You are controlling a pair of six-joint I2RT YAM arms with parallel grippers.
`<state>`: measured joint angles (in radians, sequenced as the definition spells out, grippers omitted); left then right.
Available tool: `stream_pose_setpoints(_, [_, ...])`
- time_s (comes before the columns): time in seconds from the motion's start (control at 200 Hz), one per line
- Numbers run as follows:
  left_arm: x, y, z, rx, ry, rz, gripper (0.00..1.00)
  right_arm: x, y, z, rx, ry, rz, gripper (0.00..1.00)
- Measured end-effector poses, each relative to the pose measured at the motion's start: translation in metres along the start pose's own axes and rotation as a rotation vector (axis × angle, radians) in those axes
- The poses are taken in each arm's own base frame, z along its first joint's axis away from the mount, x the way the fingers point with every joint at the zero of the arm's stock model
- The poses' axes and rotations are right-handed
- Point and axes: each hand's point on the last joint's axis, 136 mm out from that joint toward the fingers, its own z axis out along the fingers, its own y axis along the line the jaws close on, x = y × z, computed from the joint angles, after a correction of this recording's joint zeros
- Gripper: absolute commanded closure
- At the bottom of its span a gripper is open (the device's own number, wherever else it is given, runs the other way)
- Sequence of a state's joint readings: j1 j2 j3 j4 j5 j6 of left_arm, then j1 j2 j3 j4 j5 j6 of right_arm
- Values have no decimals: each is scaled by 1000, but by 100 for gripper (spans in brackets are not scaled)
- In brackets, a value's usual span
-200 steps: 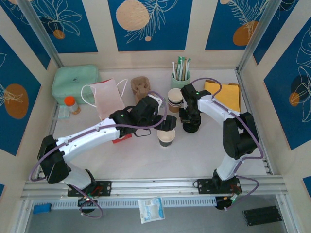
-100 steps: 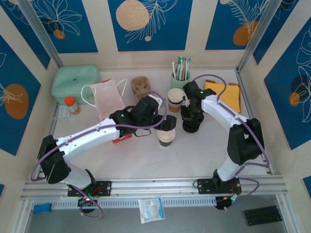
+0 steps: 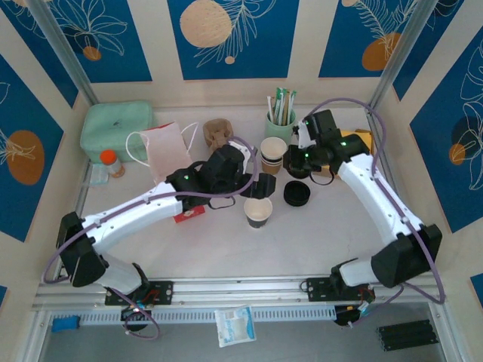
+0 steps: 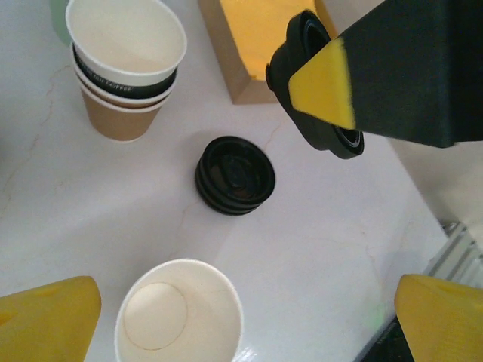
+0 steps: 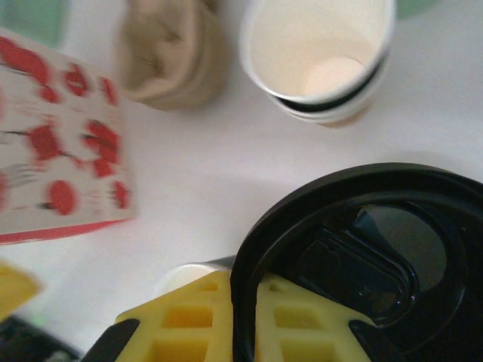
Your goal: Pack the takeout coffee
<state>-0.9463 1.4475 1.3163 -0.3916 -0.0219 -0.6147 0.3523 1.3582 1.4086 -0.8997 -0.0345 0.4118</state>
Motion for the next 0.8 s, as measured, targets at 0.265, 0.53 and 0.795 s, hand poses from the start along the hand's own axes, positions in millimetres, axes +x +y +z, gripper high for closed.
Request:
stream_pose_setpoints(0.265, [-45, -26, -41, 134, -142, -87, 1, -33, 62, -62, -434, -134, 92, 88])
stream_pose_setpoints(0.53, [-89, -38, -87, 306, -330, -286, 0, -48, 100, -99, -784, -152, 107, 88])
stream_pose_setpoints(0.795, [-103, -38, -93, 402, -390, -445, 1, -54, 128, -133, -980, -174, -4, 89])
